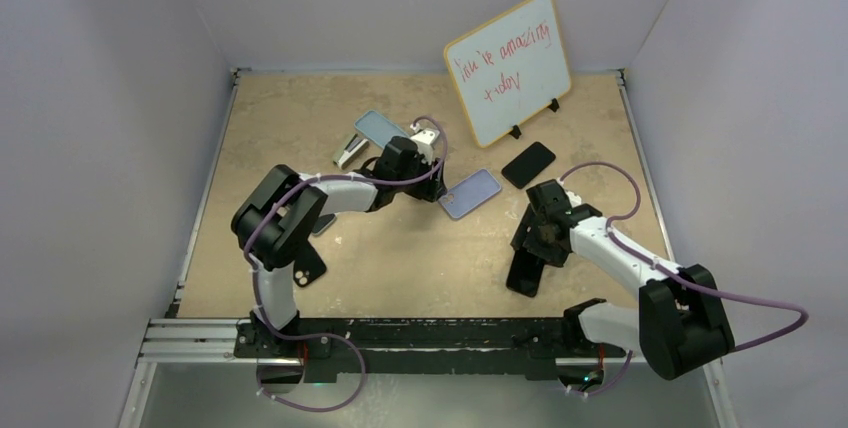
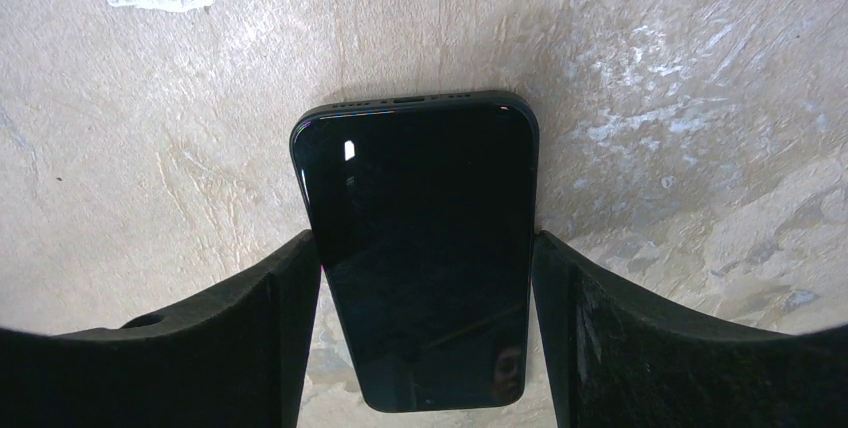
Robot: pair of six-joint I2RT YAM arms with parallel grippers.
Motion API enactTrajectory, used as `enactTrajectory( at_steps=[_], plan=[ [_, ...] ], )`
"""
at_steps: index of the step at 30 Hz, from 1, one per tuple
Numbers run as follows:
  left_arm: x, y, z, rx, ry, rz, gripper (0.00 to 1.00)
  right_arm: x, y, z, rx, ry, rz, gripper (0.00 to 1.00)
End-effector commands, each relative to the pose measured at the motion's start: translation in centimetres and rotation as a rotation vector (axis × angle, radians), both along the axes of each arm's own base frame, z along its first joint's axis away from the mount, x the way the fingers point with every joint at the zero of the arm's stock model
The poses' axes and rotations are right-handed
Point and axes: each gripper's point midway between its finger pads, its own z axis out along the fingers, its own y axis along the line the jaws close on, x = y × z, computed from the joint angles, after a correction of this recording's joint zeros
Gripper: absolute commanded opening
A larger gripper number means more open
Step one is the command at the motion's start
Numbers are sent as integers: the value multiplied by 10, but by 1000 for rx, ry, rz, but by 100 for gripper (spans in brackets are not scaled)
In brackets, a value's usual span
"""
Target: Put the phone into the phone case
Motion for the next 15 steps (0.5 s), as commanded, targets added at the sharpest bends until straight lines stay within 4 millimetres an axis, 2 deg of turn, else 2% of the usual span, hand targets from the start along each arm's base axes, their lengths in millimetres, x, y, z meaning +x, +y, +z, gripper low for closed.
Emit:
enactTrajectory(
  at_steps=[1,8,15],
  plan=[
    [10,-20,18,-65,-64,-55,52,0,5,3,32,-15,8,59],
    [5,-19,1,-30,-44,-58,47,2,7,6,39,-26,9,57],
    [-11,-21,-10,-25,13,-69,28,3,14,8,74,-35,50,57]
  ],
)
